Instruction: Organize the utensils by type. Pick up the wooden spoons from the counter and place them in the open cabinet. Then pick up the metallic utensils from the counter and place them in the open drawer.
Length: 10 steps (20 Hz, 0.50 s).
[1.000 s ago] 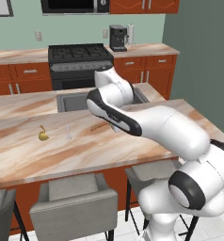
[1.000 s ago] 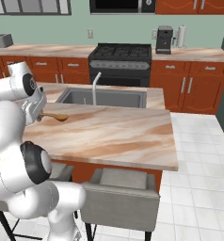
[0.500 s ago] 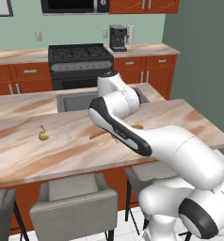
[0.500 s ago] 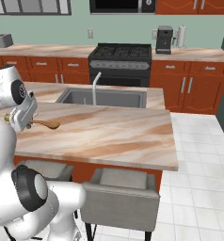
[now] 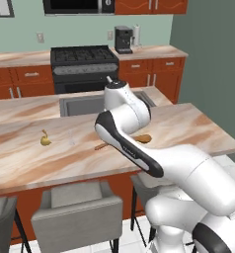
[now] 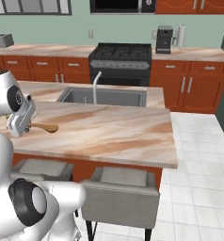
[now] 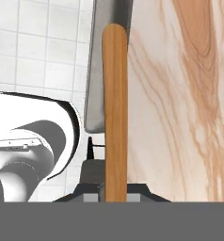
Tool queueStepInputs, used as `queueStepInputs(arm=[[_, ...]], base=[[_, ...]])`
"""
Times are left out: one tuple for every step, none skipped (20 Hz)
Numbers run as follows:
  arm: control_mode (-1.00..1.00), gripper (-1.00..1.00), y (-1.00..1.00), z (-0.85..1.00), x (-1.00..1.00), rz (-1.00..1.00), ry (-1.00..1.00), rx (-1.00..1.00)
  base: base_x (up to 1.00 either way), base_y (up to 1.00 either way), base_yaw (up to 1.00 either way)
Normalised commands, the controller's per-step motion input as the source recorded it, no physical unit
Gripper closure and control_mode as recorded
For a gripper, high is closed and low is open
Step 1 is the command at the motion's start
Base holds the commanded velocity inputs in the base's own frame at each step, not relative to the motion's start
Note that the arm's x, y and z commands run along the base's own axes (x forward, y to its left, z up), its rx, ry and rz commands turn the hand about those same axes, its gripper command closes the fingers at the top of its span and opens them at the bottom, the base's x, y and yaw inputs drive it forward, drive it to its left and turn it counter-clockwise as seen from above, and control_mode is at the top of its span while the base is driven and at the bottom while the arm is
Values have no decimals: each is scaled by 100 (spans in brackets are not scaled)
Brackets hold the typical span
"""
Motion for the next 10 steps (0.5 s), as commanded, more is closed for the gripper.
queueStepInputs(arm=[[100, 100, 0, 0, 0, 0, 0, 0], [100, 100, 0, 0, 0, 0, 0, 0], [100, 100, 0, 0, 0, 0, 0, 0], [100, 100, 0, 0, 0, 0, 0, 0], [100, 100, 0, 0, 0, 0, 0, 0], [100, 100, 0, 0, 0, 0, 0, 0], [100, 100, 0, 0, 0, 0, 0, 0], [100, 100, 0, 0, 0, 0, 0, 0], [100, 100, 0, 0, 0, 0, 0, 0], [100, 100, 0, 0, 0, 0, 0, 0]], base=[[-68, 0, 0], [-82, 16, 0], [-85, 22, 0], [-81, 29, 0], [-77, 37, 0], [-63, 56, 2], [-55, 64, 2], [-46, 69, 2], [-36, 80, 3], [-26, 85, 3]])
